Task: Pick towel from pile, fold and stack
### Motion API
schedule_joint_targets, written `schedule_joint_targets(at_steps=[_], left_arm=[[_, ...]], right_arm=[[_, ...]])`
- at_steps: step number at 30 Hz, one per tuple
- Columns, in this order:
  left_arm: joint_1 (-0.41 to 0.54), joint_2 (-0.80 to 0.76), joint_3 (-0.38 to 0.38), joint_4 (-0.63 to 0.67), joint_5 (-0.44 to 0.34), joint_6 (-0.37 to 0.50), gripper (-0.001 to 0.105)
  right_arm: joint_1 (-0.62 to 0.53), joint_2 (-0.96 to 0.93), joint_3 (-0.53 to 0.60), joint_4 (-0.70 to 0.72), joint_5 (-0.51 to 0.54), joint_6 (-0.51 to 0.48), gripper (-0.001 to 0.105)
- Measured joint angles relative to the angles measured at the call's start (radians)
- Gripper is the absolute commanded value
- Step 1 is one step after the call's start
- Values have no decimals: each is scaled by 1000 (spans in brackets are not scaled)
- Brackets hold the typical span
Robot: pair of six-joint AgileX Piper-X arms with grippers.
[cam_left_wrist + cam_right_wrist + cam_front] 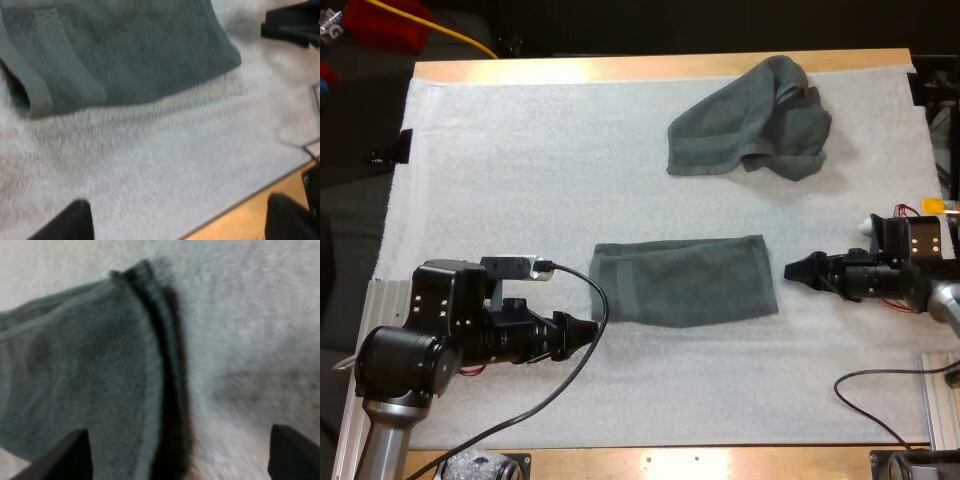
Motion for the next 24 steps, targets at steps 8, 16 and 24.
schedule_joint_targets(at_steps=[8, 16, 24], left_arm=[[0, 0, 0, 3, 0, 1, 68], [0, 0, 0, 4, 0, 8, 68], [0, 0, 0, 4, 0, 8, 68]], right_arm=[[0, 133, -27, -58, -84, -2, 70], [6, 244, -101, -80, -175, -3, 70], [66, 288, -121, -94, -201, 6, 70]])
